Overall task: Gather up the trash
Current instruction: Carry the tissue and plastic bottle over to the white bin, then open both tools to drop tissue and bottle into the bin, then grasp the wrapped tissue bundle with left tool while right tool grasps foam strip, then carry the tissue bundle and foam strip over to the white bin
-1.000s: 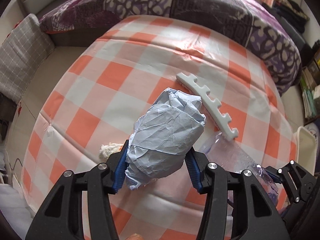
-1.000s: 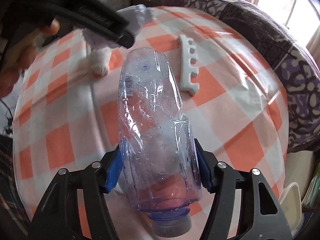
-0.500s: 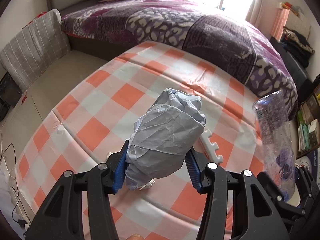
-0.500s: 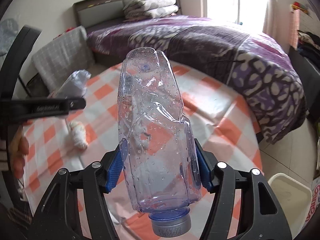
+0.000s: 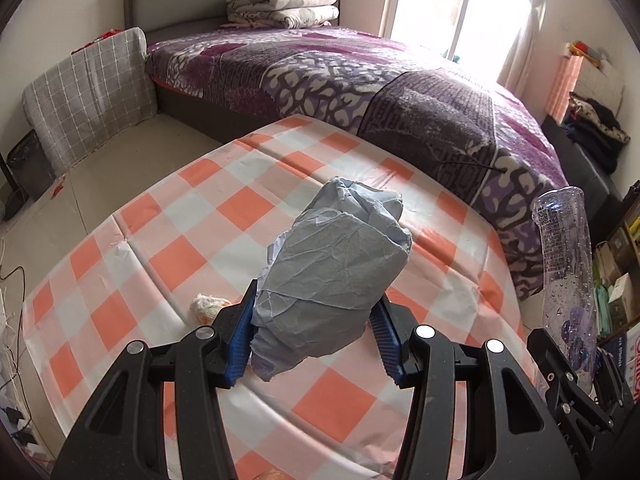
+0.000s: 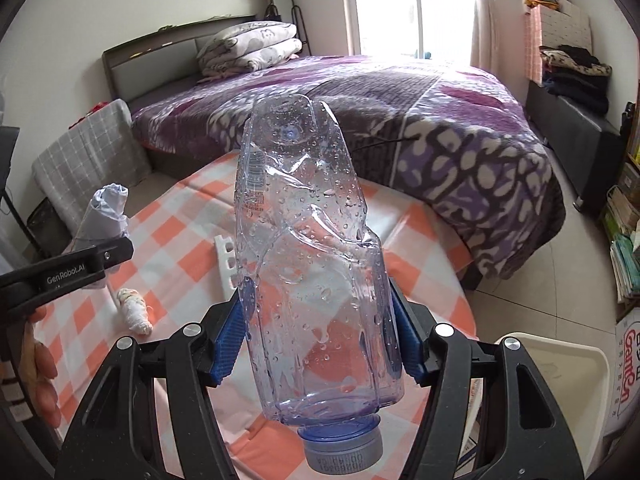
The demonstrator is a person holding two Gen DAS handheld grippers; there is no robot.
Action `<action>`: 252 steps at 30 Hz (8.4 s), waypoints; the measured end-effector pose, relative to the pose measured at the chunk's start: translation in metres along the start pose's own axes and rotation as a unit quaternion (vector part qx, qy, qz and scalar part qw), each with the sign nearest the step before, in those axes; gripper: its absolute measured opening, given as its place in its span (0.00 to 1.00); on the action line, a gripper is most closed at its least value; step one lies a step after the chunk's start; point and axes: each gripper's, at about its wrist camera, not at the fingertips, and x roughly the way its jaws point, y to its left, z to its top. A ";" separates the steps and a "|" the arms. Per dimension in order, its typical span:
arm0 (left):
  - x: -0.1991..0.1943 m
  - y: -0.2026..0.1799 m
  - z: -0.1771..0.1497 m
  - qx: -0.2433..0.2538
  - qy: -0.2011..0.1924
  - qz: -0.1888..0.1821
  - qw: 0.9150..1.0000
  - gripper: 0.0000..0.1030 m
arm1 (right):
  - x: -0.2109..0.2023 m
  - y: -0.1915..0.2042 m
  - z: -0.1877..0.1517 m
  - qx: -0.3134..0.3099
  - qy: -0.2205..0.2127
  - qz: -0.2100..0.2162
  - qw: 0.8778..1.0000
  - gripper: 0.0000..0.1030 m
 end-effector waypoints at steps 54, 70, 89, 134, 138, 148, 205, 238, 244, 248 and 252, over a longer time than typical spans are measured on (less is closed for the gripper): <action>-0.035 -0.205 -0.091 0.178 0.027 -0.117 0.977 0.51 | -0.079 -0.212 -0.058 0.244 0.086 -0.166 0.952 0.77; -0.035 -0.263 -0.142 0.255 0.062 -0.158 0.952 0.53 | -0.108 -0.258 -0.071 0.296 0.062 -0.179 0.936 0.85; -0.035 -0.274 -0.154 0.259 0.092 -0.190 0.943 0.80 | -0.117 -0.269 -0.076 0.310 0.051 -0.196 0.929 0.90; 0.105 0.056 -0.036 -0.084 0.127 0.164 0.975 0.84 | 0.029 -0.093 -0.048 0.161 0.139 -0.142 0.967 0.90; 0.109 0.064 -0.033 -0.088 0.124 0.143 0.978 0.50 | 0.045 -0.073 -0.047 0.130 0.146 -0.126 0.972 0.90; 0.070 0.086 -0.012 -0.100 0.116 0.078 0.985 0.38 | 0.095 0.017 -0.022 -0.004 0.145 -0.021 0.989 0.90; -0.010 0.044 0.004 -0.069 0.004 0.034 0.997 0.38 | -0.014 -0.009 0.003 0.067 -0.001 0.003 0.998 0.21; -0.036 -0.166 -0.056 0.112 0.010 -0.093 0.989 0.39 | -0.072 -0.173 -0.037 0.239 0.042 -0.133 0.961 0.33; -0.035 -0.189 -0.069 0.131 0.025 -0.114 0.984 0.39 | -0.083 -0.197 -0.048 0.272 0.039 -0.153 0.949 0.56; -0.037 -0.202 -0.078 0.145 0.031 -0.124 0.981 0.39 | -0.091 -0.206 -0.051 0.281 0.033 -0.160 0.946 0.62; -0.038 -0.216 -0.087 0.159 0.039 -0.140 0.977 0.39 | -0.099 -0.217 -0.054 0.288 0.025 -0.167 0.942 0.63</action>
